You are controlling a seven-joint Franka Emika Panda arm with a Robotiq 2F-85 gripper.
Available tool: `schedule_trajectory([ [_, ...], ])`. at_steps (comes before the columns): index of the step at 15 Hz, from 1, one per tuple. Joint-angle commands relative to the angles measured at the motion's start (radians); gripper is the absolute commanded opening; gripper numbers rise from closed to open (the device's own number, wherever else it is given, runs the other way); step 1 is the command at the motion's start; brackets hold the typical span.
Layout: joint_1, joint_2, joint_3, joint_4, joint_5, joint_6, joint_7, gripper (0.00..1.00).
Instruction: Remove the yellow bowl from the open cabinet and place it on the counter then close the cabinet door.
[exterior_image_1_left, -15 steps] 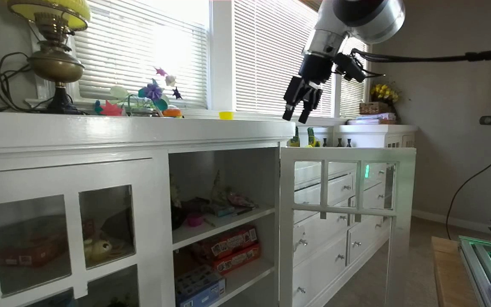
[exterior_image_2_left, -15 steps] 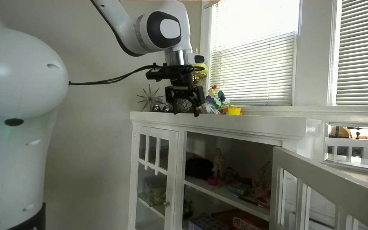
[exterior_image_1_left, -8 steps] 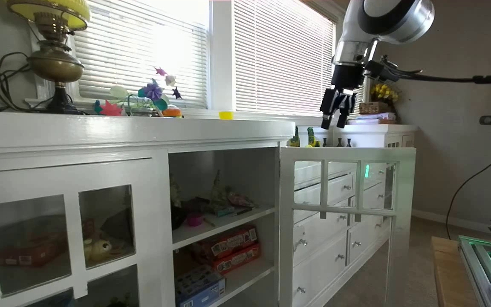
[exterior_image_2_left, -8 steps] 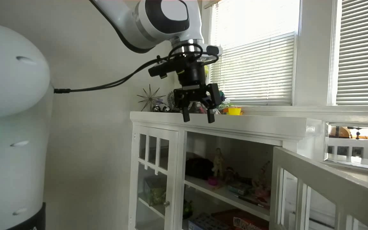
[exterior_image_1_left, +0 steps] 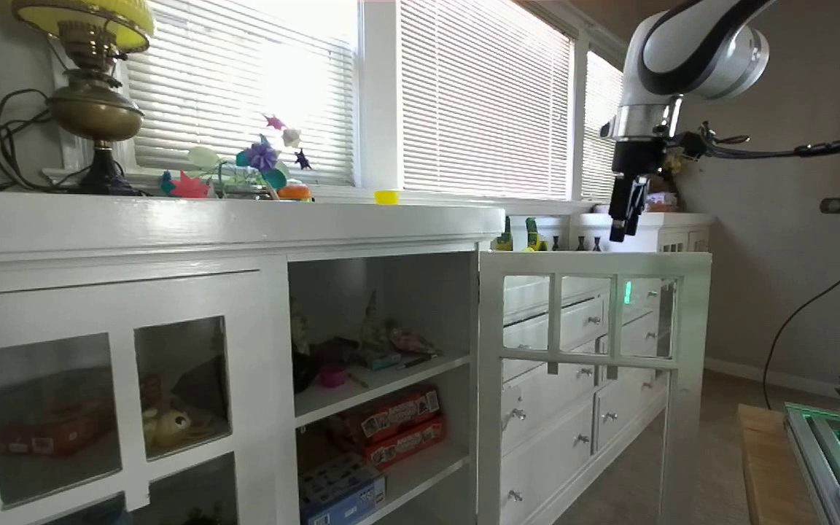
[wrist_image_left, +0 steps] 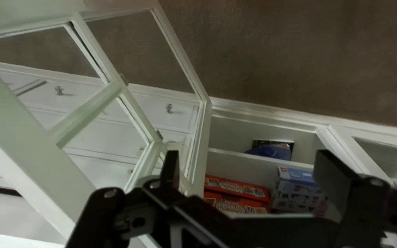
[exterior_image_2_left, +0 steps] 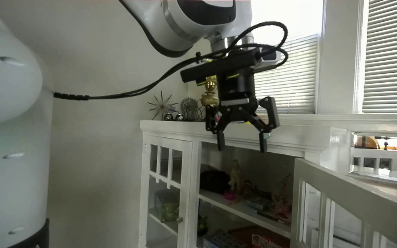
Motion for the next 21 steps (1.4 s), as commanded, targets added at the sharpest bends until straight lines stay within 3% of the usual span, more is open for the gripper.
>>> schedule_trajectory([
  [1, -0.004, 0.012, -0.014, 0.005, -0.015, -0.003, -0.015, 1.00],
  [8, -0.007, 0.037, -0.001, -0.001, -0.036, 0.034, -0.010, 1.00],
  [14, 0.008, 0.099, -0.048, -0.010, -0.087, 0.312, -0.169, 1.00],
  [21, -0.011, 0.213, -0.125, 0.010, -0.067, 0.431, -0.305, 1.00],
])
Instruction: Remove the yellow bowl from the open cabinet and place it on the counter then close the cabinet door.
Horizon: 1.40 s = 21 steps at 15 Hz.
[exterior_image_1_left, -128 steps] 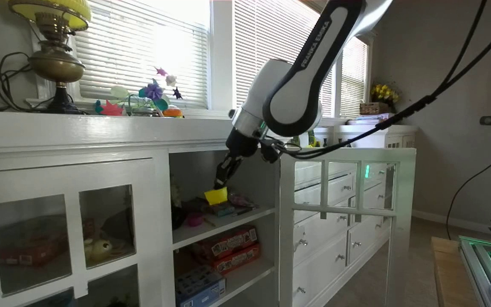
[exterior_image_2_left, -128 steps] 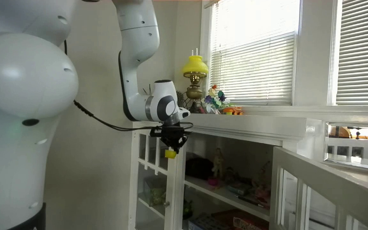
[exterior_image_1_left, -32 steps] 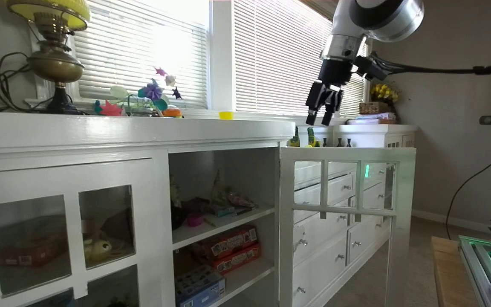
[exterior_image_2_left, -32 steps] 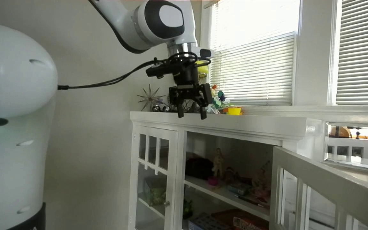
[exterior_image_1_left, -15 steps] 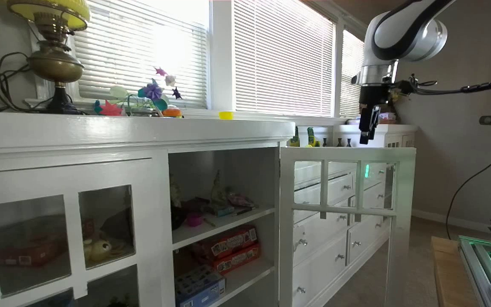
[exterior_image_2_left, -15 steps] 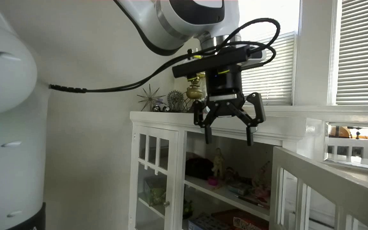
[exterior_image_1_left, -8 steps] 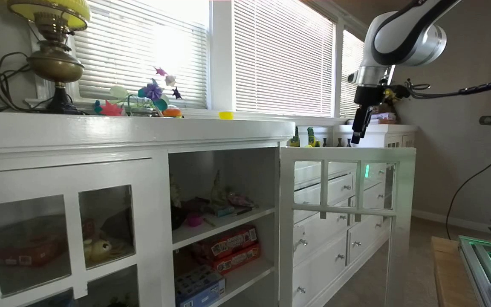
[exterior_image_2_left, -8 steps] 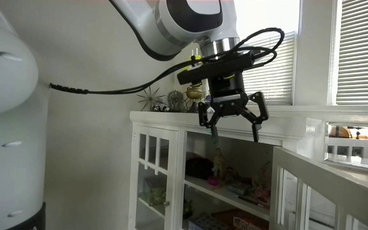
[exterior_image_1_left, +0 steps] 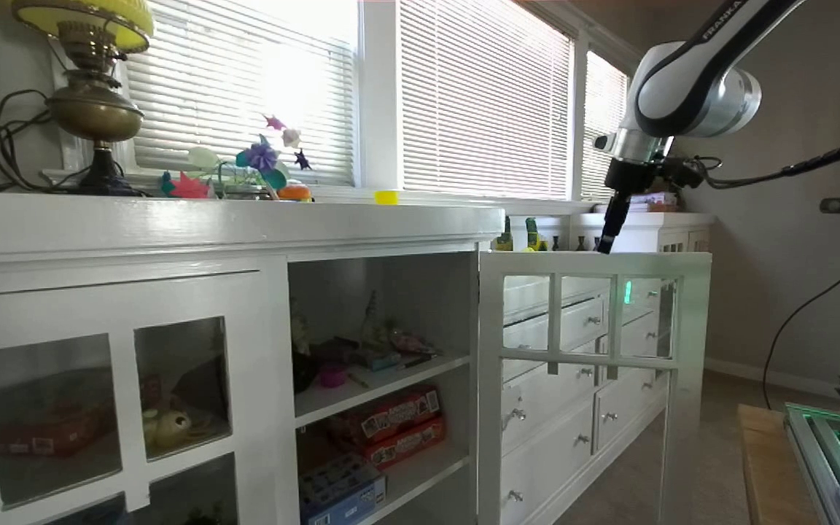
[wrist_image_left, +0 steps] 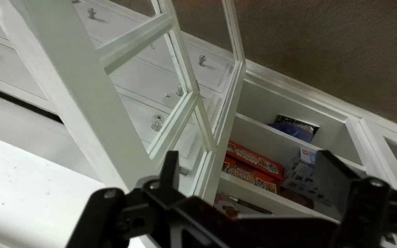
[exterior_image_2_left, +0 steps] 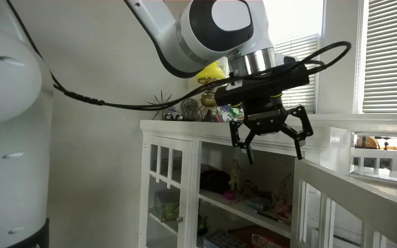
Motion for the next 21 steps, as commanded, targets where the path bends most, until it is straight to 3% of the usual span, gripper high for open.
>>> schedule_trajectory([
  [1, -0.014, 0.077, -0.039, 0.030, -0.019, 0.075, -0.064, 1.00],
  [14, -0.025, 0.297, -0.136, 0.147, 0.028, 0.309, -0.163, 1.00],
  [21, 0.019, 0.382, -0.209, 0.191, 0.060, 0.330, -0.185, 1.00],
])
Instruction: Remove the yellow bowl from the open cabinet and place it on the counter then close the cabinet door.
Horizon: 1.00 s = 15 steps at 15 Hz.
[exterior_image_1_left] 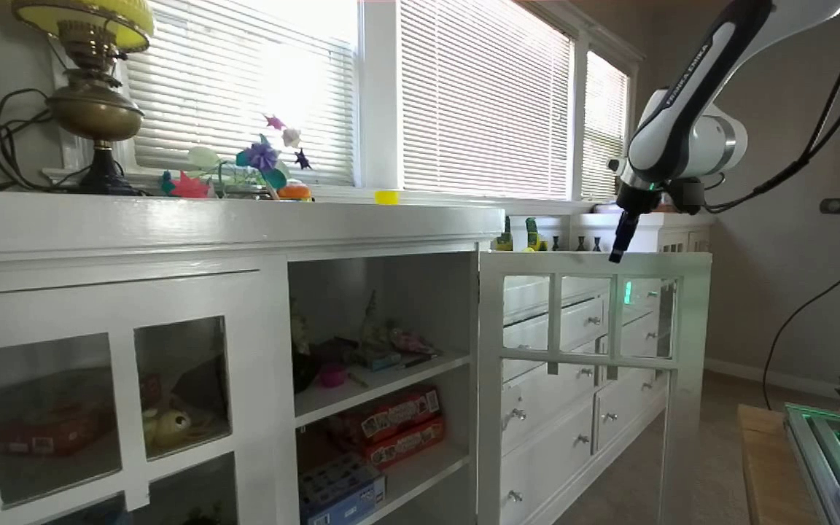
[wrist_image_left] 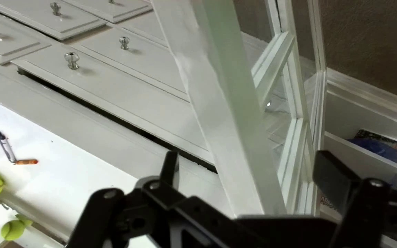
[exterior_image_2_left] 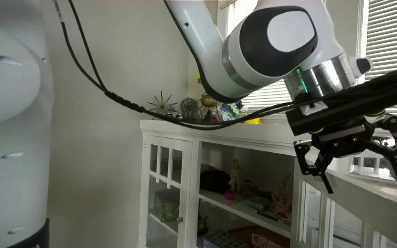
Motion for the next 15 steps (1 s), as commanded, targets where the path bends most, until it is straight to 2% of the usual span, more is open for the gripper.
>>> schedule_trajectory([
  [1, 0.038, 0.051, -0.040, 0.034, 0.068, 0.000, -0.060, 1.00],
  [5, 0.101, 0.031, -0.083, 0.035, 0.210, -0.077, -0.166, 1.00],
  [8, 0.141, 0.014, -0.114, 0.054, 0.324, -0.177, -0.258, 1.00],
  [12, 0.161, 0.012, -0.141, 0.105, 0.426, -0.325, -0.338, 1.00],
  [15, 0.155, 0.007, -0.147, 0.139, 0.452, -0.443, -0.360, 1.00],
])
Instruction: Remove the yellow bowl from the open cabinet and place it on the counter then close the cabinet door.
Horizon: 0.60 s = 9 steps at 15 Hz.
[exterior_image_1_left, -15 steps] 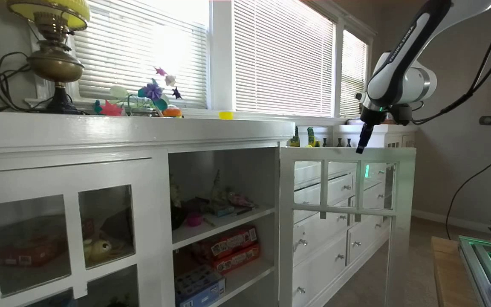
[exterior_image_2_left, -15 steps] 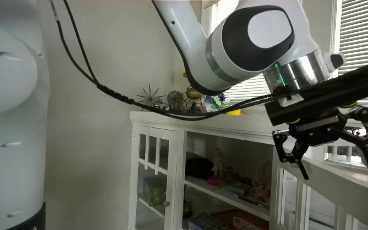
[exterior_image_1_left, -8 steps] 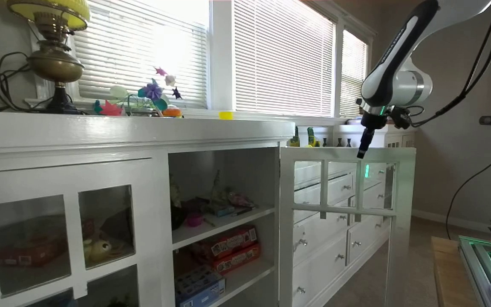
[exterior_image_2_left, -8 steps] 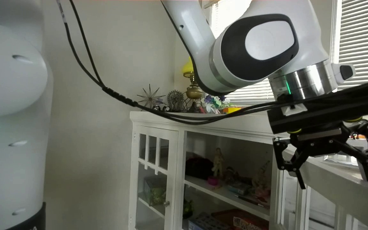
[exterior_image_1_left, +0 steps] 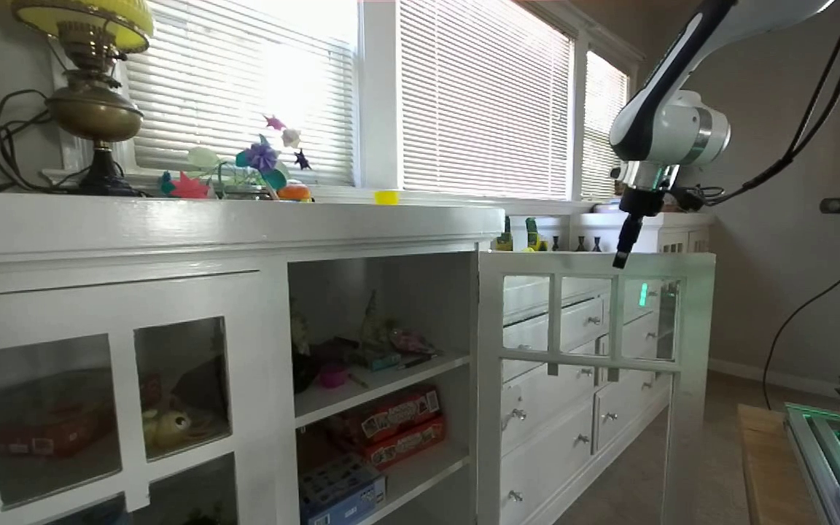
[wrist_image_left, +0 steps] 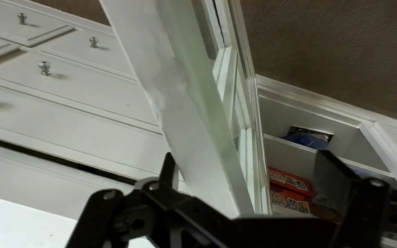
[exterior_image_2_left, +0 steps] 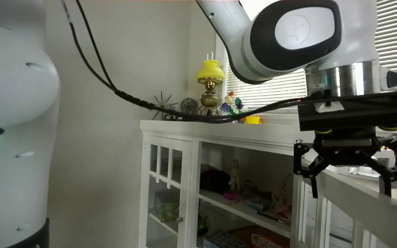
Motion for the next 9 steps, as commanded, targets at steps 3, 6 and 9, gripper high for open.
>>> schedule_trajectory([
  [3, -0.049, -0.030, 0.037, 0.045, 0.041, -0.221, -0.048, 1.00],
  [6, -0.060, -0.035, 0.055, 0.056, 0.055, -0.319, -0.074, 1.00],
  [9, -0.068, -0.032, 0.072, 0.064, 0.064, -0.409, -0.100, 1.00],
])
